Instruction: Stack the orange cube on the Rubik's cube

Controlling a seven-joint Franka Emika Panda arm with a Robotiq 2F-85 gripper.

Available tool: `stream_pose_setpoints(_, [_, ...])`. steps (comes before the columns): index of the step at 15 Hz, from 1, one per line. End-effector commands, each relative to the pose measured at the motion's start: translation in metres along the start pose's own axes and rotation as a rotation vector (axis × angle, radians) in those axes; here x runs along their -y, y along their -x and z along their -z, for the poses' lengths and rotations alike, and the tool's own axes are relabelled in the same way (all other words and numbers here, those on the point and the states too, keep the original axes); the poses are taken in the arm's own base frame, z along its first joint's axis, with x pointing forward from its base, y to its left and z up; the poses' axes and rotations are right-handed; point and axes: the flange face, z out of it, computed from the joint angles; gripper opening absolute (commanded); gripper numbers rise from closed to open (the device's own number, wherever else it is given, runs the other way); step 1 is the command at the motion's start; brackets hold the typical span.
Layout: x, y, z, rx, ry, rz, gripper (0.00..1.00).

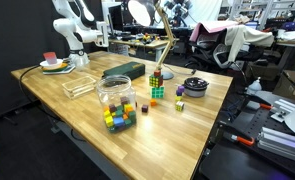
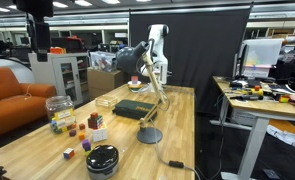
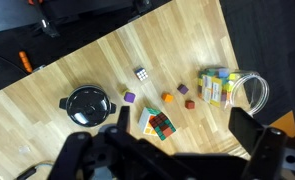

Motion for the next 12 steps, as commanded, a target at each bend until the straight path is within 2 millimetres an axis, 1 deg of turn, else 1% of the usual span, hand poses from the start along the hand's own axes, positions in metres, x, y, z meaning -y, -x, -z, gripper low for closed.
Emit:
stream_pose_setpoints(1, [0.002,-0.002,0.000,0.006,-0.002,0.007,1.00])
stream_pose_setpoints(3, [0.007,-0.007,-0.004,0.017,0.009,0.028,1.00])
stream_pose_setpoints(5, [0.020,-0.016,-0.013,0.028,0.036,0.066,1.00])
stream_pose_setpoints(7, [0.040,-0.027,-0.030,0.042,0.077,0.110,1.00])
stream_pose_setpoints(10, [0.072,-0.042,-0.063,0.074,0.130,0.163,1.00])
stream_pose_setpoints(11, [0.063,-0.028,-0.058,0.060,0.107,0.141,1.00])
stream_pose_setpoints(12, [0.068,-0.032,-0.067,0.075,0.116,0.147,1.00])
